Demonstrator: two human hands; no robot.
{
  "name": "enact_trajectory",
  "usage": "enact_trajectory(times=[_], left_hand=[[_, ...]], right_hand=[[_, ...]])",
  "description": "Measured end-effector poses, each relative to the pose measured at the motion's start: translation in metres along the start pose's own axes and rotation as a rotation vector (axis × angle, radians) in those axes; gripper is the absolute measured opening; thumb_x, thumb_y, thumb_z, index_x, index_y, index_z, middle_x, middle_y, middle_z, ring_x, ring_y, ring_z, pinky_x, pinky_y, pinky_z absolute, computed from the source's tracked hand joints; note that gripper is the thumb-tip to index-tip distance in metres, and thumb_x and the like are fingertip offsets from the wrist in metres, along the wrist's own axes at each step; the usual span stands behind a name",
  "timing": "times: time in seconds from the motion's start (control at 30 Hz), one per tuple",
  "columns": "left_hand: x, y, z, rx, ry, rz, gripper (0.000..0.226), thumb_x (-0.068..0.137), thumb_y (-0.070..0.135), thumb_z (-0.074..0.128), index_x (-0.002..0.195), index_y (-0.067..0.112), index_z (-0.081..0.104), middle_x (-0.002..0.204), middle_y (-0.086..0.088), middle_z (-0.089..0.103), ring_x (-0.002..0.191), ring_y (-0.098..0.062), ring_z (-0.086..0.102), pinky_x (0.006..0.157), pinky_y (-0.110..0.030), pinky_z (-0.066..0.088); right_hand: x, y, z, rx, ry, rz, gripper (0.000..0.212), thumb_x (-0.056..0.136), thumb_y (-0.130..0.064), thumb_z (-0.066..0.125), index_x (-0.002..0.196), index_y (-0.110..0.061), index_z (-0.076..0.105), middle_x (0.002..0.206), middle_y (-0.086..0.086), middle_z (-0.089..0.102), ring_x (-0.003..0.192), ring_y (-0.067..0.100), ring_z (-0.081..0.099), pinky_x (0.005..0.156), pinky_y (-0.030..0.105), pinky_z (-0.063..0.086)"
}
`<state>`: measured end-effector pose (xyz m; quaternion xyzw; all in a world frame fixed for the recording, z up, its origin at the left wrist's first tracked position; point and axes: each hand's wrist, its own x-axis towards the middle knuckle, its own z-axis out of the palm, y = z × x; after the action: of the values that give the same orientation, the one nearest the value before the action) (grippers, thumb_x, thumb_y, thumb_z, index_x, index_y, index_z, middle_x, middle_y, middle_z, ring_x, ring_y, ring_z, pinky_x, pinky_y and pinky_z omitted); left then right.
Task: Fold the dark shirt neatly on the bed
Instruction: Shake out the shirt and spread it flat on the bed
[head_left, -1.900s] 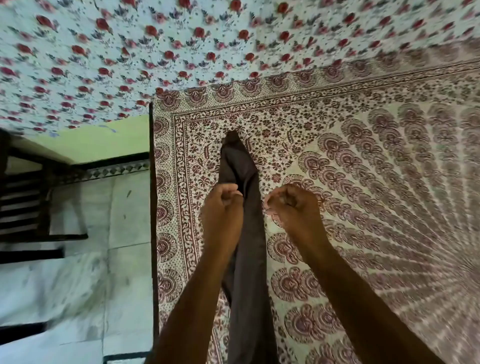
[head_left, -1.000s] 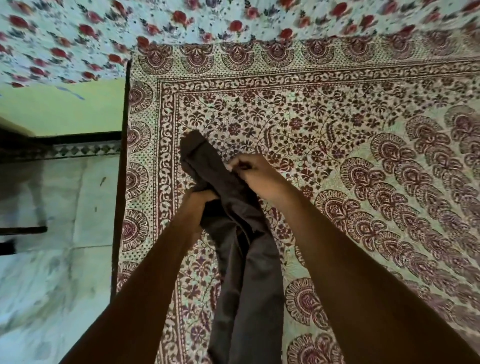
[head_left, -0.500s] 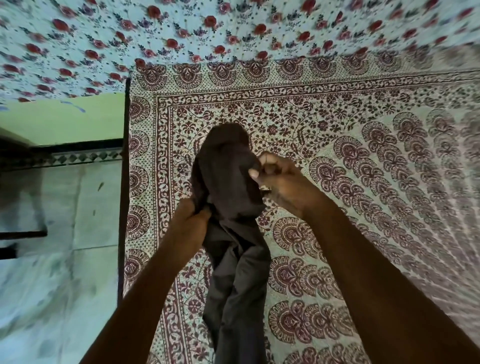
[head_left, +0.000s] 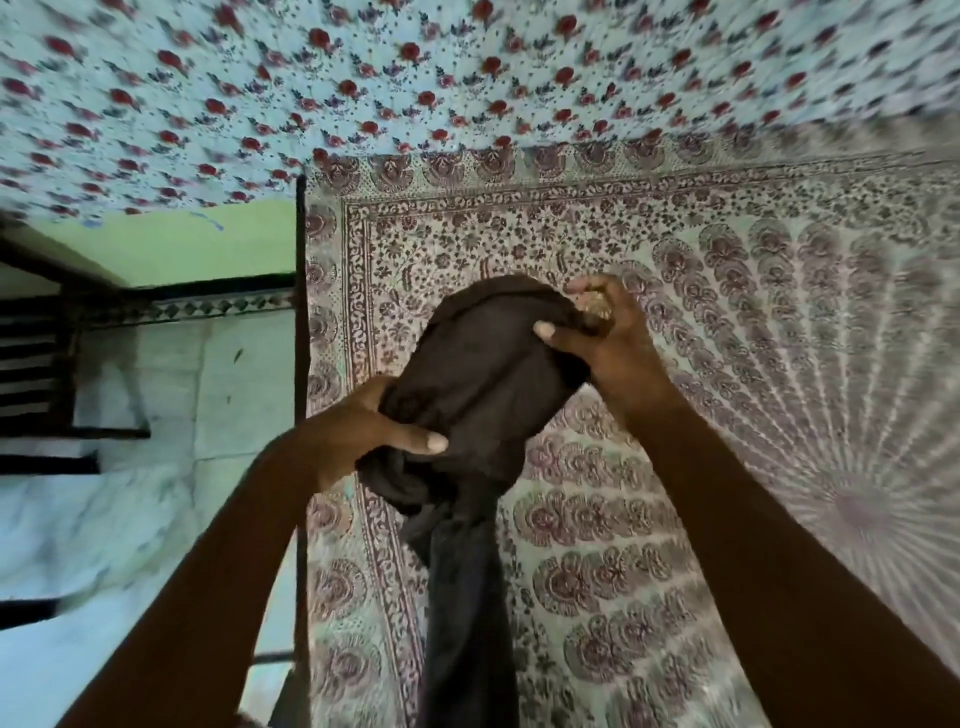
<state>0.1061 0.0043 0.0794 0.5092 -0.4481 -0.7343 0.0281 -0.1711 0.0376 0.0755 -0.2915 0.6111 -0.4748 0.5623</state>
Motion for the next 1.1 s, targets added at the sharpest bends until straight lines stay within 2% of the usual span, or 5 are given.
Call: enact_trajectory(times=[0.23,0.4,0.57,0.77,1.1], left_hand=[[-0.064,0.0,0.013,0.199,0.185,0.108,0.018,0.082,0.021,0.084,0.094,0.011,0.075,0.089,-0.001,0.08,0.082,-0.013,0.076,0.081,-0.031,0.058],[-0.087,0.0,0.017,0.664,0.658,0.295,0.052,0.095,0.045,0.071,0.064,0.007,0.057,0.062,-0.011,0.055,0.061,-0.023,0.053,0.055,-0.028,0.034],[-0.106,0.012,0.023,0.57,0.639,0.399,0.047,0.084,0.036,0.087,0.054,0.026,0.051,0.042,0.01,0.051,0.048,0.0,0.053,0.047,-0.02,0.032],[-0.12,0.038,0.034,0.747,0.578,0.452,0.04,0.089,0.046,0.068,0.095,0.007,0.075,0.083,-0.012,0.071,0.084,-0.03,0.069,0.063,-0.029,0.042],[-0.131,0.078,0.048,0.881,0.71,0.534,0.011,0.089,-0.002,0.062,0.094,0.0,0.071,0.088,-0.027,0.07,0.088,-0.045,0.067,0.071,-0.038,0.045]], right_hand=[[-0.079,-0.032,0.002,-0.629,-0.132,0.008,0.074,0.05,-0.032,0.104,0.116,-0.019,0.076,0.106,-0.005,0.079,0.099,0.011,0.074,0.093,0.042,0.062],[-0.12,-0.061,0.011,-1.045,-0.296,0.051,0.063,0.049,-0.045,0.103,0.092,-0.007,0.075,0.088,0.007,0.075,0.08,0.016,0.071,0.072,0.034,0.062],[-0.129,-0.093,0.001,-0.786,0.252,-0.324,0.018,0.082,-0.021,0.084,0.071,-0.012,0.073,0.064,0.003,0.066,0.058,0.015,0.059,0.055,0.033,0.048],[-0.166,-0.124,0.008,-0.329,0.16,-0.329,0.045,0.094,-0.011,0.074,0.052,-0.015,0.057,0.051,0.0,0.05,0.053,0.008,0.051,0.06,0.024,0.04],[-0.207,-0.176,-0.041,-1.292,0.283,-0.604,0.038,0.103,-0.038,0.05,0.075,-0.014,0.047,0.06,0.004,0.042,0.061,0.032,0.049,0.058,0.035,0.034]])
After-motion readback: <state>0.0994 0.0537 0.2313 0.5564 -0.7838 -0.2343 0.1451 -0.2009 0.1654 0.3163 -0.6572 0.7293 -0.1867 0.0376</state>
